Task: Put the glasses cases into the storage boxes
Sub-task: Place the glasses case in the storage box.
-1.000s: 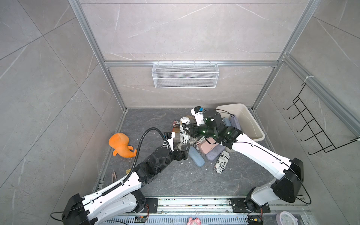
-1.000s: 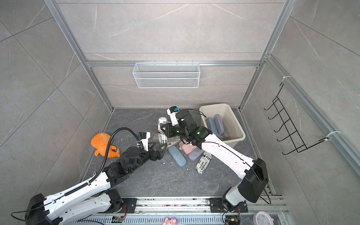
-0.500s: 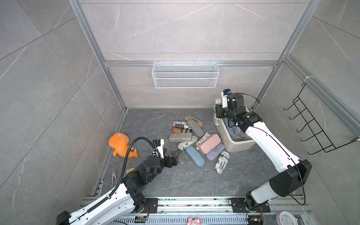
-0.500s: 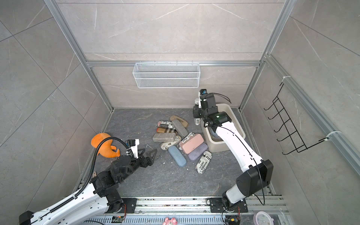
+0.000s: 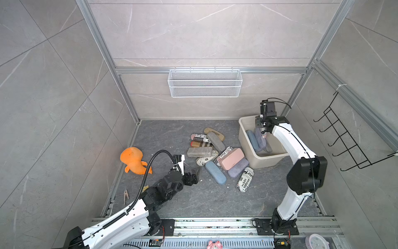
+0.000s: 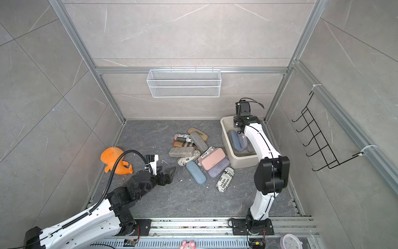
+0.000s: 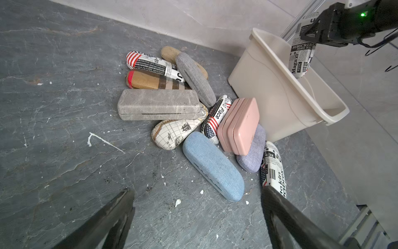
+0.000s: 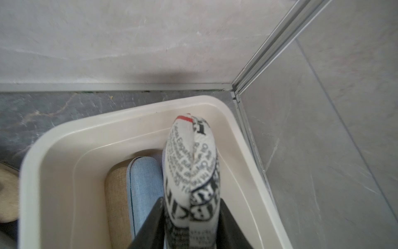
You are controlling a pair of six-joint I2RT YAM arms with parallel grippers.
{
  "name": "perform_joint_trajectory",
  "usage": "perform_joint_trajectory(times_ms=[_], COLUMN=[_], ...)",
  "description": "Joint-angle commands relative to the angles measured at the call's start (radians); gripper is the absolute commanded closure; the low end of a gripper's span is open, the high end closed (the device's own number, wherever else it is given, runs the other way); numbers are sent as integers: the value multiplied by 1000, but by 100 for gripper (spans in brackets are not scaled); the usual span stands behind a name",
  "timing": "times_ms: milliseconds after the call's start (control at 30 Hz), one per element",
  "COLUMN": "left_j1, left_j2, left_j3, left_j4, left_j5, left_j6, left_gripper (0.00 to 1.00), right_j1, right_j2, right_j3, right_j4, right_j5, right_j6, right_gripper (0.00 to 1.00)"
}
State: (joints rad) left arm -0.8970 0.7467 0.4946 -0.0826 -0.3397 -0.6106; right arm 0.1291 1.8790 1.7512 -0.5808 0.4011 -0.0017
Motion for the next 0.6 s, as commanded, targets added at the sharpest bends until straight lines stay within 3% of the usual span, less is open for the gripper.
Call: perform_joint_trajectory(times_ms=[0, 133, 333, 567], left_j1=[3, 3, 3, 3], left_j2=[8, 4, -3, 31], left_j3=[29, 25, 25, 79], left_j4=[23, 20, 10, -66], left_j5=[-13, -14, -18, -22], left_j6=[-19, -30, -34, 8], left_gripper=[6, 6, 6, 4], right_j1=[9, 7, 8, 20], right_j2=[60, 111, 182, 82], right_j3=[43, 64, 128, 98], right_j4=[-31, -38, -77, -83], right_j5=[-10, -46, -57, -108], right_j6=[-34, -31, -28, 36], right_gripper=[64, 62, 42, 37])
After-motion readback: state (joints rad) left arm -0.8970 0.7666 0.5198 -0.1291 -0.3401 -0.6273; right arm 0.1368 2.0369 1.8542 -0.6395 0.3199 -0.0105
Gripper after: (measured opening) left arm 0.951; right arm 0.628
